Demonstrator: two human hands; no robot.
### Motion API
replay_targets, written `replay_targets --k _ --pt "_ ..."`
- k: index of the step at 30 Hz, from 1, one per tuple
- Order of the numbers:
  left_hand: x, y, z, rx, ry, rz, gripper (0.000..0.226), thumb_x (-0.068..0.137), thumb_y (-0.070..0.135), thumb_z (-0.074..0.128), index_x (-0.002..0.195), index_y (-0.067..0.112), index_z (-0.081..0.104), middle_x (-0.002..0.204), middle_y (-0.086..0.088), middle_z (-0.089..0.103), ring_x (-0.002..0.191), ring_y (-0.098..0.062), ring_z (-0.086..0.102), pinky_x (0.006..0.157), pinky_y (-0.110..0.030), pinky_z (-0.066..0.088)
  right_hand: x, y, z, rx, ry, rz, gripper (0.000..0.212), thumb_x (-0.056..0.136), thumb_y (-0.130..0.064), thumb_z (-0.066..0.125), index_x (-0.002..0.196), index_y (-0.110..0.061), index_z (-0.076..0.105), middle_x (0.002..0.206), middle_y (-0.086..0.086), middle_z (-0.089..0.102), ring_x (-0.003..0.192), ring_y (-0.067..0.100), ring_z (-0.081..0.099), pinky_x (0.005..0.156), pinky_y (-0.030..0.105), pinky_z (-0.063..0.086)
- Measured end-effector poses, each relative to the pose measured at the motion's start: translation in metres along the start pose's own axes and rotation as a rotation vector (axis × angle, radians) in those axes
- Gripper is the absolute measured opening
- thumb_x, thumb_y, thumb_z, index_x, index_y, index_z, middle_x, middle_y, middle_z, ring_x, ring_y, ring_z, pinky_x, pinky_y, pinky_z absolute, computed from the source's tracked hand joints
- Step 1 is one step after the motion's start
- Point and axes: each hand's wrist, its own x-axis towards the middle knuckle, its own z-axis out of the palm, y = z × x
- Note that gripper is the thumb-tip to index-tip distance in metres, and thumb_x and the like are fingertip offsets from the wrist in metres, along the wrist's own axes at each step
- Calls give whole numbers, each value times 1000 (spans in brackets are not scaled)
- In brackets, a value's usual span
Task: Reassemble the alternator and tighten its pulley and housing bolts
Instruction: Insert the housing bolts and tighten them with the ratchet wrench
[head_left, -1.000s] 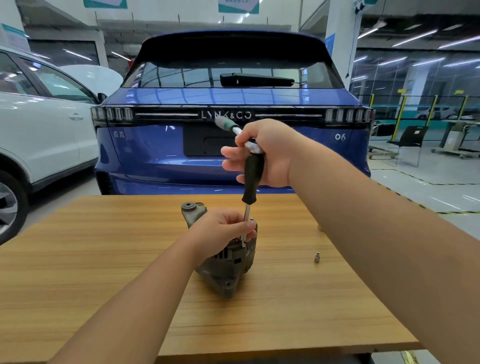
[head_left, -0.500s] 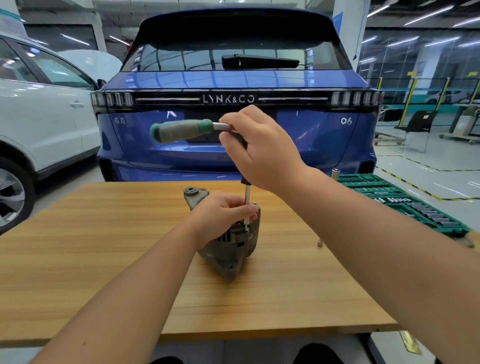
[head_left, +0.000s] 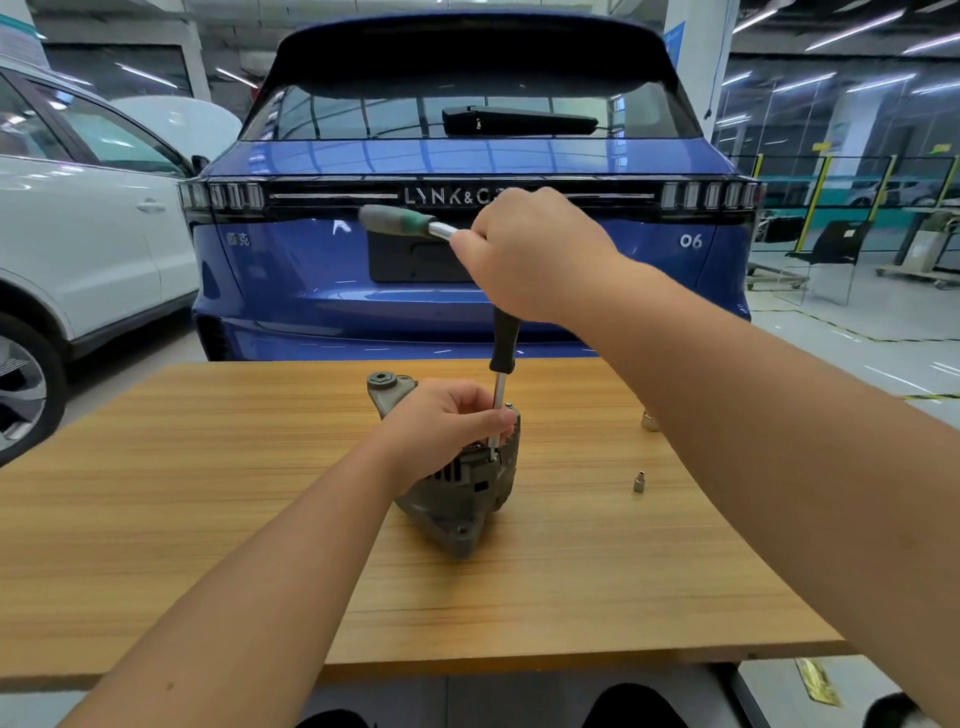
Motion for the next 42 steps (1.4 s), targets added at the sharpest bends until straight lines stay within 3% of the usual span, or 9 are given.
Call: replay_targets --k 3,6,11,13,17,19,32,39,42 --pt "0 1 0 7 -5 -7 8 91 48 73 83 46 75 89 16 76 82 4 68 80 -30 50 -1 -4 -7 544 -159 275 23 100 -19 50 99 -1 64 65 2 65 61 19 69 58 29 52" --pt "0 2 -1 -4 -8 -15 8 91 46 74 83 46 75 89 16 77 83 4 68 79 -30 48 -10 2 -7 1293 -341 509 14 97 -21 49 98 -12 59 72 -1 72 69 19 74 85 44 49" --pt "-2 3 -3 -29 -11 2 11 94 35 74 83 35 77 90 13 78 84 3 70 81 -28 45 -16 10 23 1824 -109 560 11 100 -22 53 92 -17 60 77 -4 69 70 11 67 80 37 46" --pt "-2 3 -2 -28 -2 4 9 95 33 72 88 32 77 90 13 78 84 4 69 81 -27 45 -20 12 36 1676 135 382 8 102 -20 56 94 -19 58 87 -1 72 80 12 67 81 39 51" --pt "-2 5 0 3 -8 -10 11 96 34 71 87 33 77 89 15 77 85 3 69 81 -27 46 -26 26 52 521 557 -215 24 100 -9 57 120 -10 70 115 4 72 111 22 63 97 35 49" --pt "-2 6 -1 12 -7 -13 13 95 34 72 84 33 78 90 16 77 89 -1 69 85 -30 49 -25 27 51 270 597 -375 24 99 -9 58 118 -4 72 108 7 73 104 31 63 89 41 49" --pt "-4 8 2 12 13 -33 7 95 33 73 90 29 78 87 14 77 96 -10 70 89 -33 51 -27 16 40 327 281 -315 49 101 -36 38 137 -11 60 116 3 63 110 24 52 90 27 35" --pt "-4 5 0 -1 -1 -9 5 93 34 75 90 32 78 88 14 77 92 -7 71 91 -34 53 -14 3 16 183 125 -162 34 102 -34 50 84 -12 68 68 5 56 64 21 49 60 42 42" --pt "-3 4 0 -3 -3 -15 5 92 35 76 87 35 78 88 14 77 89 -4 71 90 -35 53 -5 -3 0 218 -32 12 31 100 -26 50 80 -6 65 73 8 62 62 24 53 58 37 47"
